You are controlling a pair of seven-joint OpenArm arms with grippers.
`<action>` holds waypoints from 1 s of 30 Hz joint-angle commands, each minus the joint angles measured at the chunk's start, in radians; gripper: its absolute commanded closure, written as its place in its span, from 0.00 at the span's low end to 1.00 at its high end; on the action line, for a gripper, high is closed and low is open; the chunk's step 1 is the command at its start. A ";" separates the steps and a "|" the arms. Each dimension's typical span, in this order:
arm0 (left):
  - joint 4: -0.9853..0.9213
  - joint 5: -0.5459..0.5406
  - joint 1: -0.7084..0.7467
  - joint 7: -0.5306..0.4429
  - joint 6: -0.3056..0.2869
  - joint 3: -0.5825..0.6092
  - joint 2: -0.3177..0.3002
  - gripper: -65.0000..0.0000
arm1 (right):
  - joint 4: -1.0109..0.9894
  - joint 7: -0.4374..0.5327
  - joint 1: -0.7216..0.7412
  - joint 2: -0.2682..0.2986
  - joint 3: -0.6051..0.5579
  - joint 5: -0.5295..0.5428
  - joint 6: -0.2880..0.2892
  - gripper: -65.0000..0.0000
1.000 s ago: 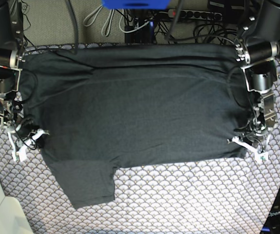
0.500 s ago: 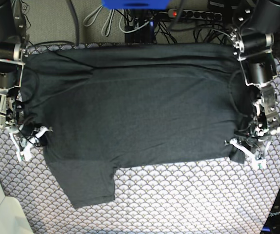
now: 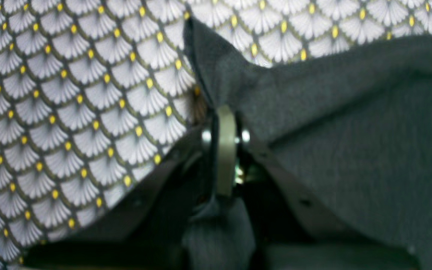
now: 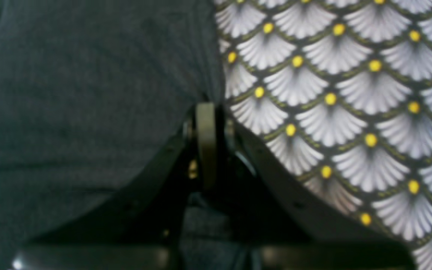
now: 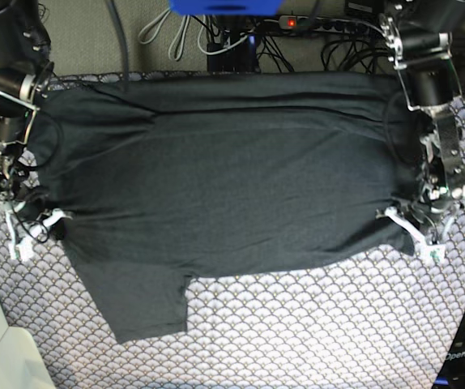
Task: Fold the T-shirt properly
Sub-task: 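Lift the side edges and fold the hem half over the collar fold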
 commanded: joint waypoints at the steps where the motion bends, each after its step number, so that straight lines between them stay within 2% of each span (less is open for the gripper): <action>1: 0.028 -0.004 -0.020 -0.004 0.001 -0.005 -0.015 1.00 | 0.015 0.024 0.022 0.019 0.015 0.013 0.014 1.00; 4: 0.060 -0.004 -0.015 0.050 0.000 -0.006 -0.015 1.00 | 0.081 0.024 -0.016 0.018 0.036 0.013 0.014 1.00; 8: 0.125 -0.004 -0.006 0.096 -0.002 -0.014 -0.012 1.00 | 0.300 0.021 -0.120 -0.024 0.046 0.013 0.014 1.00; 11: 0.184 -0.004 0.012 0.131 -0.002 -0.049 0.002 1.00 | 0.462 -0.021 -0.195 -0.038 0.046 0.015 0.014 1.00; 15: 0.261 -0.004 0.040 0.177 -0.003 -0.086 0.011 1.00 | 0.563 -0.030 -0.258 -0.056 0.047 0.015 0.014 1.00; 19: 0.318 -0.004 0.078 0.200 -0.003 -0.089 0.016 1.00 | 0.613 -0.030 -0.301 -0.058 0.056 0.015 0.014 1.00; 24: 0.379 -0.006 0.134 0.203 -0.003 -0.089 0.016 1.00 | 0.629 -0.030 -0.324 -0.070 0.156 0.015 0.014 1.00; 30: 0.385 -0.006 0.172 0.203 -0.003 -0.090 0.016 1.00 | 0.630 -0.030 -0.352 -0.070 0.219 0.015 0.014 1.00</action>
